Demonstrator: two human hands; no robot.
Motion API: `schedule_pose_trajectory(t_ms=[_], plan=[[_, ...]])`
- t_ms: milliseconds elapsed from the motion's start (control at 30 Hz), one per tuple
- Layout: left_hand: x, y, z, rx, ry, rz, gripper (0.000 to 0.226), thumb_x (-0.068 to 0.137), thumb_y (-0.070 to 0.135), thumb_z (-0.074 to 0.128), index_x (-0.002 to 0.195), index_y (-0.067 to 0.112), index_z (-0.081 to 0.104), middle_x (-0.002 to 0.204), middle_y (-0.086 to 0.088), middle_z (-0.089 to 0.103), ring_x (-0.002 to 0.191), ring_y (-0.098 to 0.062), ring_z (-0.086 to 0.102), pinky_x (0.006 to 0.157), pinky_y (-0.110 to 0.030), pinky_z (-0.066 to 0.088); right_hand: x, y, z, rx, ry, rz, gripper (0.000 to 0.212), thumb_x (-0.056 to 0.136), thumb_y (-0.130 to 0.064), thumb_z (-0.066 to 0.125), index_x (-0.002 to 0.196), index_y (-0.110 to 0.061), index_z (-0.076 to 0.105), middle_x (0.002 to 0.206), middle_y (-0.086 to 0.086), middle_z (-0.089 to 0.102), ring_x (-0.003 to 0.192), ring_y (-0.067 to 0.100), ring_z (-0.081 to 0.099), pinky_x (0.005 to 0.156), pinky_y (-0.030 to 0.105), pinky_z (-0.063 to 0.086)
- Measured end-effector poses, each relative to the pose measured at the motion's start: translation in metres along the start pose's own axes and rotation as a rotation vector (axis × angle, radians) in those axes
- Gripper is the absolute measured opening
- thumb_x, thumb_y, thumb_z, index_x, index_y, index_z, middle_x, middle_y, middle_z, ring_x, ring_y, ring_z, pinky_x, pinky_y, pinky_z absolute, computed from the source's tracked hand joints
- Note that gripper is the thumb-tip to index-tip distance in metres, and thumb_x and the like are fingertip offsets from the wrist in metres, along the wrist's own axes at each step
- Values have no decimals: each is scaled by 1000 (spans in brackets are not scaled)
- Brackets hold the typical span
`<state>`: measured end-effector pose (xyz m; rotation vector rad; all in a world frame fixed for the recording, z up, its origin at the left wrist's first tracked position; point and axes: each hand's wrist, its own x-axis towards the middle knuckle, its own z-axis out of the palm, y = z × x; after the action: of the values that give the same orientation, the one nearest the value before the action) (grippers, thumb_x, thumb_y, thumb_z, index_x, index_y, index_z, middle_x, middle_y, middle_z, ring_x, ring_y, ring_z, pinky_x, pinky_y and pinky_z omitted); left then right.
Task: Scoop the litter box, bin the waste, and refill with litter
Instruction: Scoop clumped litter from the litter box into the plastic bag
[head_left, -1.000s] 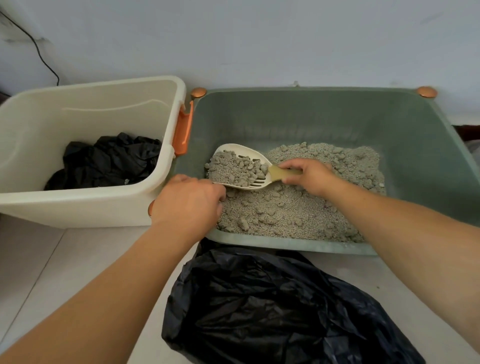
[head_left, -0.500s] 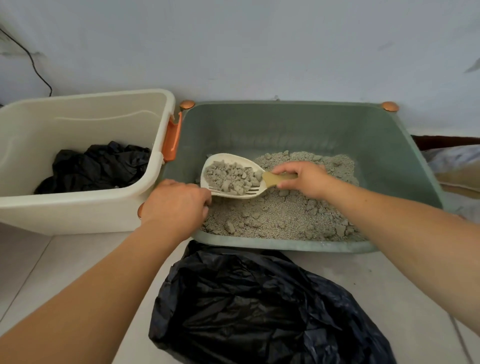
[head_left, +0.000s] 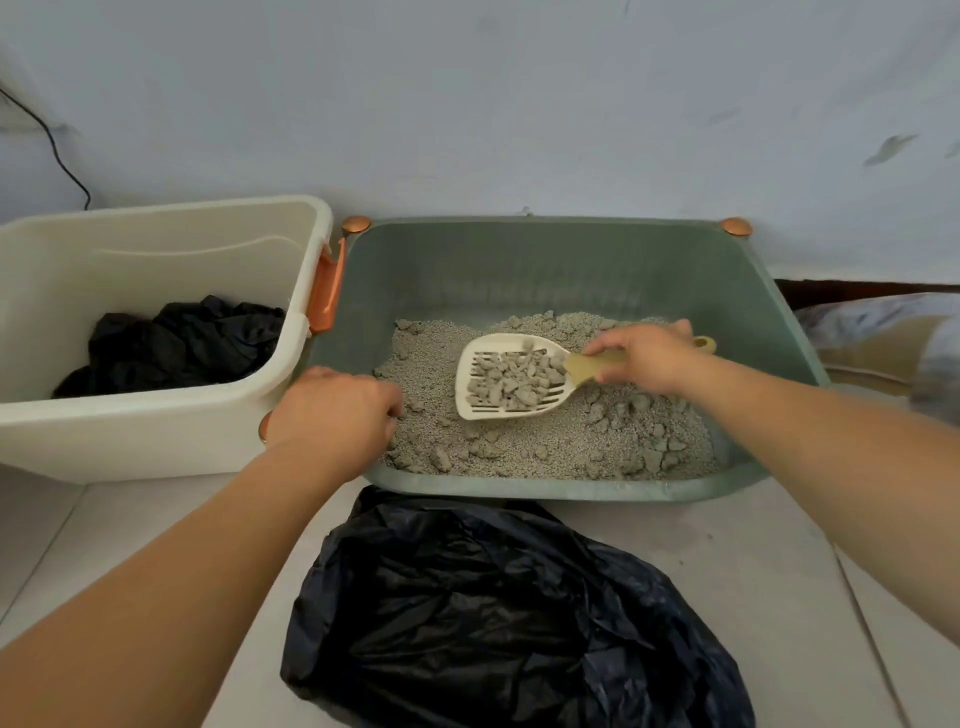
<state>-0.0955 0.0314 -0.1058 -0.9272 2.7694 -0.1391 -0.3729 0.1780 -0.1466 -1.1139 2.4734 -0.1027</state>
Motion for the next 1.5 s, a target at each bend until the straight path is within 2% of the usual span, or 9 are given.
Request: schedule_pose_trajectory(t_ms=[67, 167, 267, 333, 467, 600, 1100, 1267, 1500], plan=[[0, 0, 0, -9, -6, -8, 22, 93, 39, 43, 106, 38, 60, 108, 6, 67, 102, -26, 56, 90, -33, 46, -1, 2, -1, -96, 37, -14, 33, 84, -46, 61, 117, -52, 56, 133, -15, 53, 115, 24, 37, 84, 36, 26], [1, 1, 0, 3, -3, 3, 22, 93, 38, 43, 108, 37, 60, 111, 6, 66, 103, -25, 57, 91, -31, 42, -2, -4, 0, -131, 51, -25, 34, 85, -48, 59, 119, -51, 54, 132, -13, 55, 114, 24, 37, 87, 36, 26], [0, 2, 0, -20, 47, 16, 23, 93, 34, 44, 108, 31, 61, 111, 3, 65, 100, -25, 59, 90, -32, 42, -1, -17, 0, -118, 73, -51, 36, 85, -47, 59, 121, -49, 55, 127, -12, 56, 99, 19, 30, 90, 35, 29], [-1, 1, 1, -72, 122, 17, 24, 94, 27, 43, 106, 23, 64, 105, -2, 65, 94, -28, 61, 86, -36, 45, 0, -27, 2, -141, 99, -93, 37, 85, -46, 60, 121, -48, 55, 122, -12, 58, 94, 17, 28, 86, 34, 25], [0, 0, 2, -224, 221, -46, 29, 93, 11, 42, 115, 17, 60, 107, -9, 61, 98, -30, 57, 77, -40, 44, 1, -38, 9, -140, 124, -157, 38, 83, -46, 61, 120, -48, 55, 122, -12, 59, 104, 18, 39, 87, 36, 26], [2, -1, 4, -286, 240, -96, 40, 91, 2, 40, 125, 19, 51, 115, -7, 57, 107, -27, 54, 77, -38, 42, -1, -46, 18, -30, 83, -148, 43, 80, -46, 63, 122, -48, 55, 124, -14, 57, 100, 19, 33, 86, 36, 27], [5, -3, 9, -311, 271, -103, 41, 89, 0, 39, 122, 20, 51, 110, -8, 59, 103, -28, 54, 77, -40, 43, -13, -72, 27, 1, 37, -195, 44, 80, -43, 62, 123, -46, 55, 120, -14, 58, 101, 19, 31, 91, 37, 28], [4, -2, 7, -304, 267, -111, 46, 87, -3, 38, 126, 20, 49, 115, -8, 58, 105, -29, 53, 76, -39, 41, -20, -74, 52, 213, -115, -110, 42, 83, -37, 62, 124, -46, 54, 130, -10, 53, 124, 27, 30, 106, 41, 21], [2, -3, 6, -341, 271, -104, 46, 84, -6, 38, 122, 18, 51, 114, -8, 60, 106, -30, 54, 81, -44, 46, -19, -65, 59, 479, -165, -78, 40, 81, -32, 67, 113, -53, 57, 126, -9, 53, 122, 25, 31, 106, 46, 27]])
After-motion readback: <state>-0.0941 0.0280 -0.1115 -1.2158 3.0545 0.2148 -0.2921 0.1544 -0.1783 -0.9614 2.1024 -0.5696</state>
